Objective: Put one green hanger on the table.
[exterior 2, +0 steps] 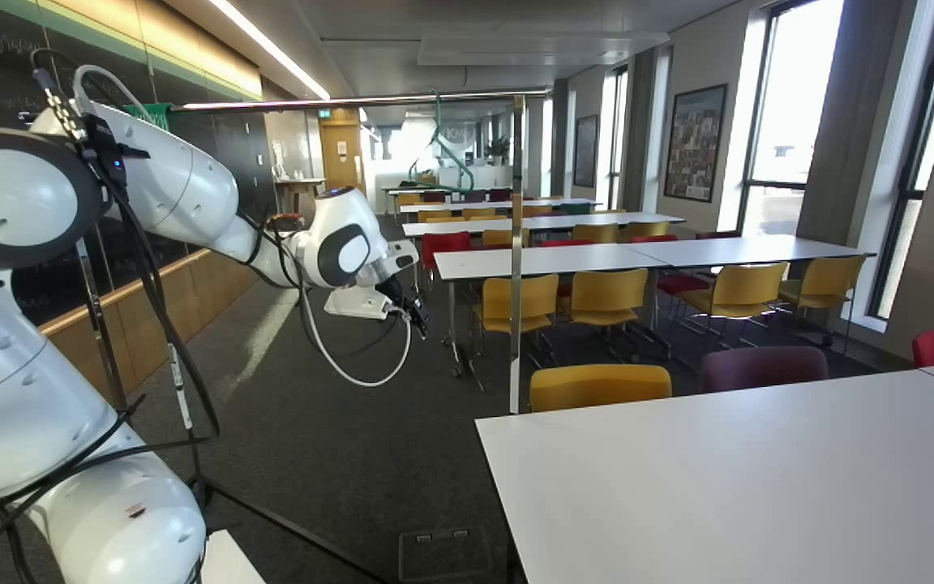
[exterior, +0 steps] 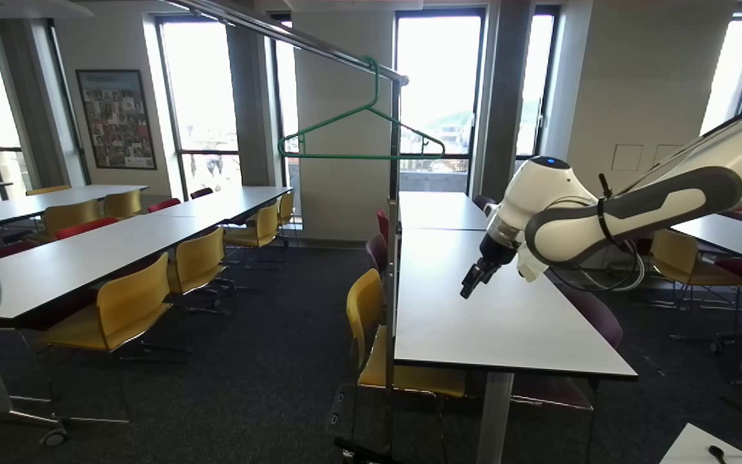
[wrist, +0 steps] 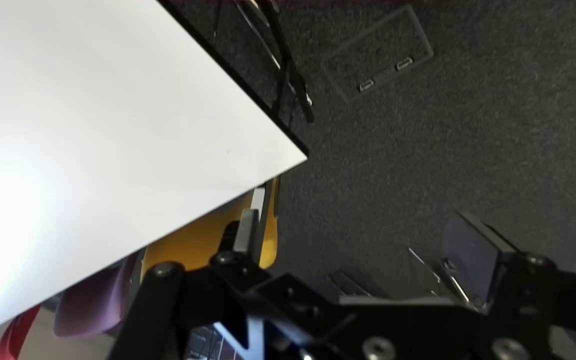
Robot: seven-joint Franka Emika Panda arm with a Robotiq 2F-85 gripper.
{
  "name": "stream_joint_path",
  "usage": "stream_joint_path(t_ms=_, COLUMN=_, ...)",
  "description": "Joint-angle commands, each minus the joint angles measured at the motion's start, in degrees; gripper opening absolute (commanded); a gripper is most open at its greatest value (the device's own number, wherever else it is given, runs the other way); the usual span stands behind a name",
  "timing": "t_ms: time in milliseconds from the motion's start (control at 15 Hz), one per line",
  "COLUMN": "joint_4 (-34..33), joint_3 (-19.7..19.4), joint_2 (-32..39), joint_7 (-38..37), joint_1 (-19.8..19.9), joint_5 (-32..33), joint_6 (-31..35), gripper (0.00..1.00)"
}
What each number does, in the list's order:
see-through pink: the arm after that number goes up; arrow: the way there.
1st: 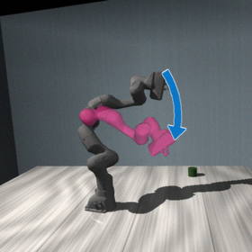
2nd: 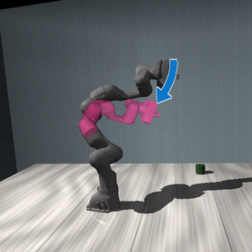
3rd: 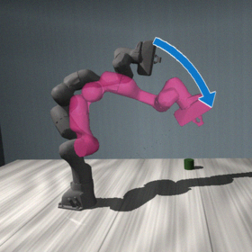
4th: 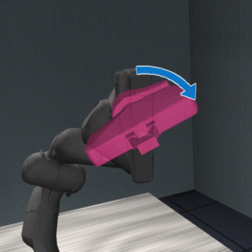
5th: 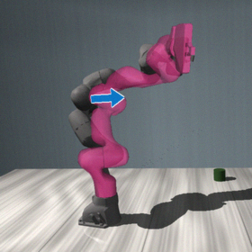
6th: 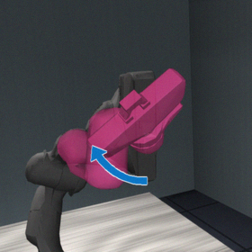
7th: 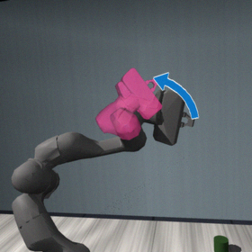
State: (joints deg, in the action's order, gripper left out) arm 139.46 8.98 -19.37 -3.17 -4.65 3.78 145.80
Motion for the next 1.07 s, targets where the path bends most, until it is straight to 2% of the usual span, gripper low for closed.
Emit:
stream_joint_path(t_ms=0, joint_4=-1.48, joint_3=-0.86, joint_2=-4.68, joint_7=3.85, joint_1=-1.67, joint_5=0.48, joint_6=4.09, gripper=1.0)
stream_joint_path(t_ms=267, joint_4=-1.72, joint_3=-1.32, joint_2=-6.16, joint_7=6.86, joint_1=-2.83, joint_5=0.61, joint_6=13.8, gripper=0.99)
stream_joint_path(t_ms=333, joint_4=-2.09, joint_3=-0.33, joint_2=-5.24, joint_7=4.13, joint_1=-2.03, joint_5=0.23, joint_6=9.71, gripper=1.0)
stream_joint_path(t_ms=467, joint_4=-2.09, joint_3=-0.39, joint_2=-5.61, joint_7=4.91, joint_1=-2.3, joint_5=0.26, joint_6=11.93, gripper=1.0)
stream_joint_path(t_ms=1000, joint_4=-1.96, joint_3=-0.46, joint_2=-5.16, joint_7=4.94, joint_1=-2.3, joint_5=0.24, joint_6=12.01, gripper=1.0)
